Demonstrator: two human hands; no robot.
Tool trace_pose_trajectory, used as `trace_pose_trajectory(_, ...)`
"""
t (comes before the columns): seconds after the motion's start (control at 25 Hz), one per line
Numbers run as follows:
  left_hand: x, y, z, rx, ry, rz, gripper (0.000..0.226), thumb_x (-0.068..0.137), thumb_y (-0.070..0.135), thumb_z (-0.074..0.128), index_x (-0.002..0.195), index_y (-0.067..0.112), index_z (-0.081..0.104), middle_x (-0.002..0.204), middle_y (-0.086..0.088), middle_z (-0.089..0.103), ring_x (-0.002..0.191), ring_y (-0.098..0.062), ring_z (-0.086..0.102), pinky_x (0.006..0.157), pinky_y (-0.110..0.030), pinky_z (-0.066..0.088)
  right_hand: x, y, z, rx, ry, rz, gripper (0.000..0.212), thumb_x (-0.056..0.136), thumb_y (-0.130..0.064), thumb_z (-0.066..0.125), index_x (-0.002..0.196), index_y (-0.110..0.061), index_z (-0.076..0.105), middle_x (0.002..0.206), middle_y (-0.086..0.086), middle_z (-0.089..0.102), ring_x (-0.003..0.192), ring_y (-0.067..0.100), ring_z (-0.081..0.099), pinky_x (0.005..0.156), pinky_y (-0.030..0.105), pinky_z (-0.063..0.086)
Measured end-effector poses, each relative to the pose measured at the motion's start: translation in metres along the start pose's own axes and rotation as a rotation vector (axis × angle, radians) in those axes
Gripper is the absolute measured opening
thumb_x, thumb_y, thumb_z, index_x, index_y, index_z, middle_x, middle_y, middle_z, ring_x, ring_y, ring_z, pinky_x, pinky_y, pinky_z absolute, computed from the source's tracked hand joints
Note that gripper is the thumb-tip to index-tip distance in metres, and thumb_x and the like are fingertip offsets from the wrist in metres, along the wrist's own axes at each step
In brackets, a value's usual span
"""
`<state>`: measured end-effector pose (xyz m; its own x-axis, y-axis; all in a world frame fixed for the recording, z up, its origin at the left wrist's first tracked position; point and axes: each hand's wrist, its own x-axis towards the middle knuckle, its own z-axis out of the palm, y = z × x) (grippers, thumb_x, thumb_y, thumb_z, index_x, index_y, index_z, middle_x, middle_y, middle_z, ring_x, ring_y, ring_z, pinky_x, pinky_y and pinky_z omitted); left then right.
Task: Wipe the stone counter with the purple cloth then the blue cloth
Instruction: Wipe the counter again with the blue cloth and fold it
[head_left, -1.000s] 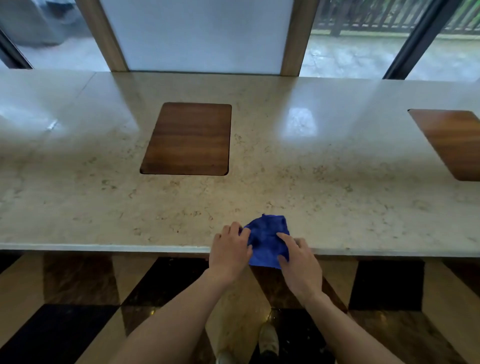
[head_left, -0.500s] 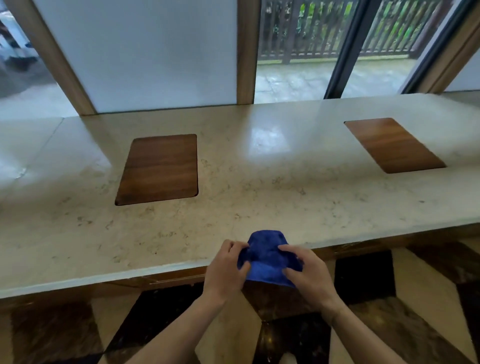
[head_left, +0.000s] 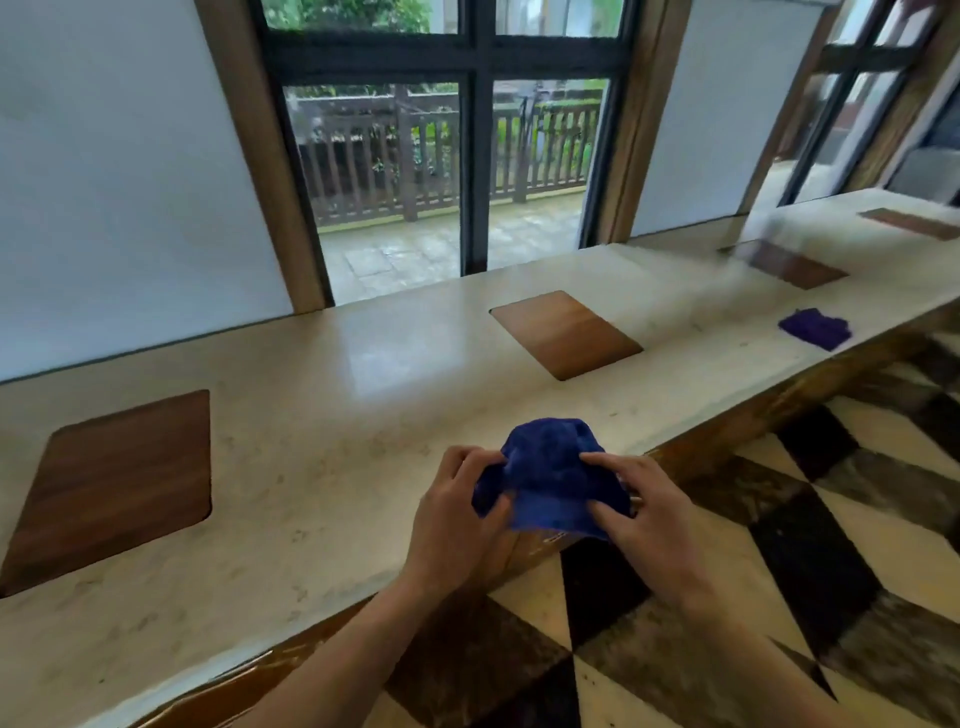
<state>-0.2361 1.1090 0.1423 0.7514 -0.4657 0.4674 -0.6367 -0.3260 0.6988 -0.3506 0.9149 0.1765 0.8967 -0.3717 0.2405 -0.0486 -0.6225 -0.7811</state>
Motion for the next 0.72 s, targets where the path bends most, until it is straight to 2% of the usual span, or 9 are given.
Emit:
trace_pose_trajectory(0.08, 0.02, 0.038, 0.038, -0.047, -0.003, 0.065, 0.03, 0.088, 0.026, 0.067, 0.115, 0.03, 0.054, 0.116, 0.014, 0.048, 0.093, 0.0, 0.055, 0.08, -0.012, 0.049, -0.005, 0.016, -0.051, -0.017, 0.056, 0.016, 0.051, 0.086, -0.008, 0.072, 0.124, -0.039, 0.056, 0.119, -0.022, 0.051, 0.107, -0.004, 0.055, 0.083, 0.011, 0.051)
trace_pose_trajectory(0.2, 0.05, 0.088, 0.097, -0.08, -0.043, 0.136, 0.029, 0.089, 0.028, 0.065, 0.117, 0.026, 0.056, 0.118, 0.009, 0.05, 0.096, -0.005, 0.056, 0.08, -0.022, 0.055, -0.012, 0.047, -0.121, -0.055, 0.191, 0.01, 0.053, 0.083, -0.008, 0.075, 0.122, -0.039, 0.058, 0.121, -0.02, 0.055, 0.108, -0.009, 0.053, 0.079, 0.005, 0.048)
trace_pose_trajectory(0.4, 0.095, 0.159, 0.183, -0.144, -0.109, 0.316, 0.027, 0.088, 0.033, 0.061, 0.114, 0.027, 0.056, 0.113, 0.006, 0.052, 0.095, -0.009, 0.056, 0.079, -0.027, 0.052, -0.025, 0.094, -0.219, -0.099, 0.356, 0.038, 0.052, 0.079, -0.007, 0.079, 0.12, -0.035, 0.063, 0.118, -0.02, 0.058, 0.105, -0.004, 0.057, 0.081, 0.012, 0.05)
trace_pose_trajectory(0.56, 0.117, 0.198, 0.239, -0.166, -0.153, 0.397, 0.025, 0.087, 0.033, 0.058, 0.111, 0.028, 0.056, 0.111, 0.007, 0.053, 0.094, -0.007, 0.056, 0.08, -0.018, 0.048, -0.037, 0.121, -0.262, -0.096, 0.449, 0.109, 0.045, 0.082, -0.015, 0.078, 0.119, -0.036, 0.063, 0.116, -0.025, 0.057, 0.104, -0.009, 0.053, 0.081, 0.005, 0.042)
trace_pose_trajectory(0.72, 0.142, 0.215, 0.288, -0.223, -0.232, 0.446, 0.027, 0.088, 0.033, 0.056, 0.114, 0.024, 0.058, 0.113, 0.007, 0.052, 0.096, -0.005, 0.056, 0.077, -0.011, 0.045, -0.033, 0.152, -0.291, -0.139, 0.556, 0.167, 0.037, 0.085, -0.022, 0.075, 0.117, -0.037, 0.064, 0.116, -0.026, 0.057, 0.105, -0.011, 0.052, 0.08, 0.004, 0.042)
